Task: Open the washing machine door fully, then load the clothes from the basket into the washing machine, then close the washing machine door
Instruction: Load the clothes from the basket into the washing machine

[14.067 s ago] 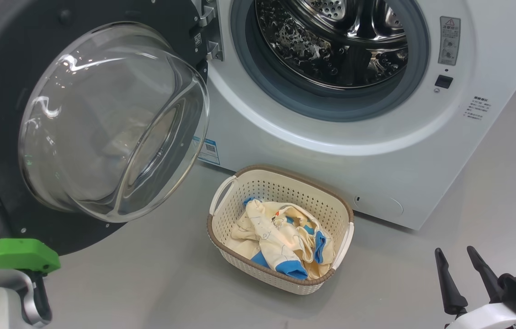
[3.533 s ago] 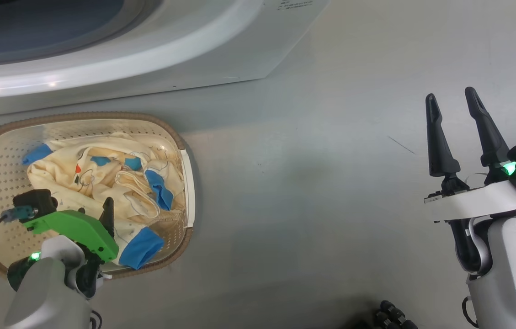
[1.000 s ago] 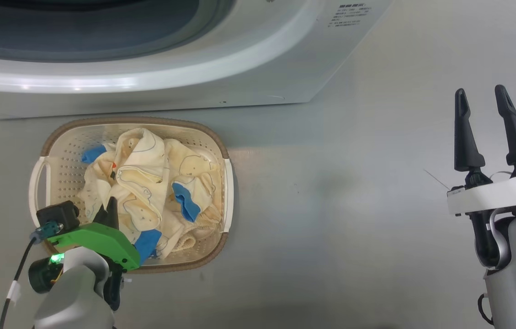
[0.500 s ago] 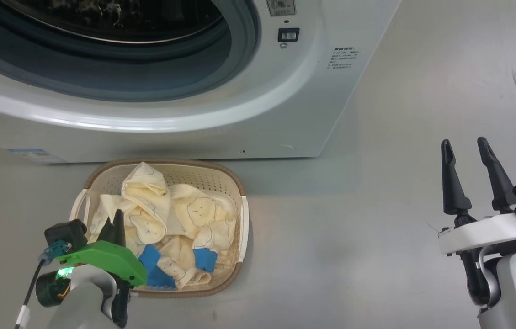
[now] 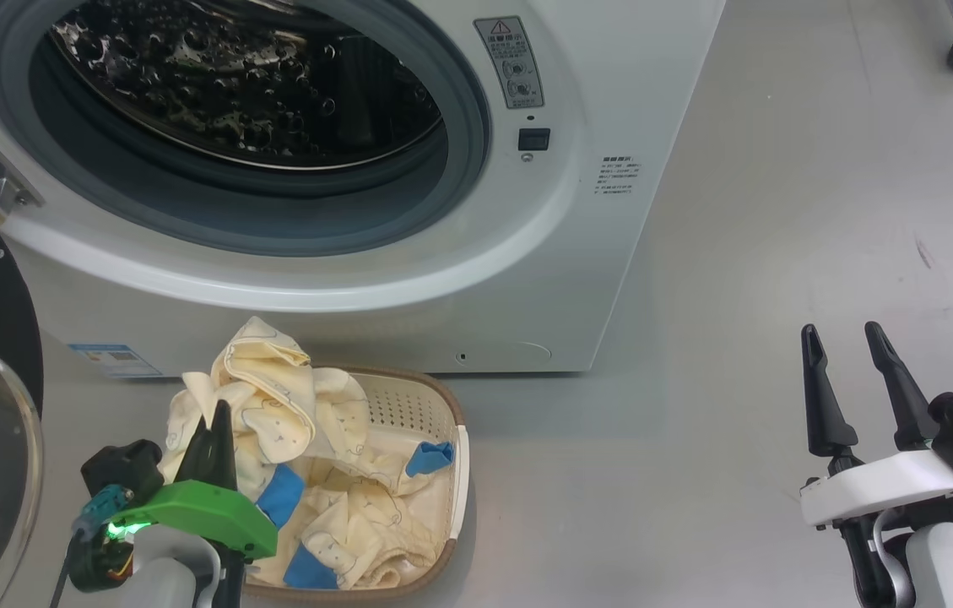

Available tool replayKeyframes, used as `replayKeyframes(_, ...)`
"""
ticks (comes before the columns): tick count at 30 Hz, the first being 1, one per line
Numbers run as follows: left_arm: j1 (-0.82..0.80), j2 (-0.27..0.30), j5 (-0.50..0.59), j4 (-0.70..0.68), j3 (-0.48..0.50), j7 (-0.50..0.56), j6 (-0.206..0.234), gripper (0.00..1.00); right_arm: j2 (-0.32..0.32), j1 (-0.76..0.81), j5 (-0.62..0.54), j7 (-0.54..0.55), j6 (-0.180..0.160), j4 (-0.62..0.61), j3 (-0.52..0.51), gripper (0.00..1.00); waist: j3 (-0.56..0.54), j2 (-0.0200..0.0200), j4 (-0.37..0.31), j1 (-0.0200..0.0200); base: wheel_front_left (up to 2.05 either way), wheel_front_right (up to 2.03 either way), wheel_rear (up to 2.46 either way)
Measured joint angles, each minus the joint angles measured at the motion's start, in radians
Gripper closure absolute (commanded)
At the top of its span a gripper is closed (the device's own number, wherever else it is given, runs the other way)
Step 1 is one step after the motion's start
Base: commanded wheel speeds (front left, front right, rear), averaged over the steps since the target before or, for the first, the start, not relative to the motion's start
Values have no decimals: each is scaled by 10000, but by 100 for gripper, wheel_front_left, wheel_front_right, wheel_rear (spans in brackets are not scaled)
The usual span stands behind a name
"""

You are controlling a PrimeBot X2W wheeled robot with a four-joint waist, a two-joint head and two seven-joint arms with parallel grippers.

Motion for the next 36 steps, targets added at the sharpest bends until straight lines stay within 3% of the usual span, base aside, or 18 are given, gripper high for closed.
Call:
replayKeyframes(11, 1269, 17, 291, -1862, 157, 0, 395, 100, 33, 594, 4, 0, 0, -4, -10, 0, -998, 0, -66, 0, 0, 0, 0)
replayKeyframes(26, 3150, 65, 997, -3135, 111, 0, 901, 100, -38, 1462, 0, 0, 0, -148, 44, 0, -2169, 0, -237, 0, 0, 0, 0)
replayKeyframes(36, 3743, 81, 1039, -3937, 136, 0, 1112, 100, -94, 1607, 0, 0, 0, -309, 63, 0, -2358, 0, -341, 0, 0, 0, 0)
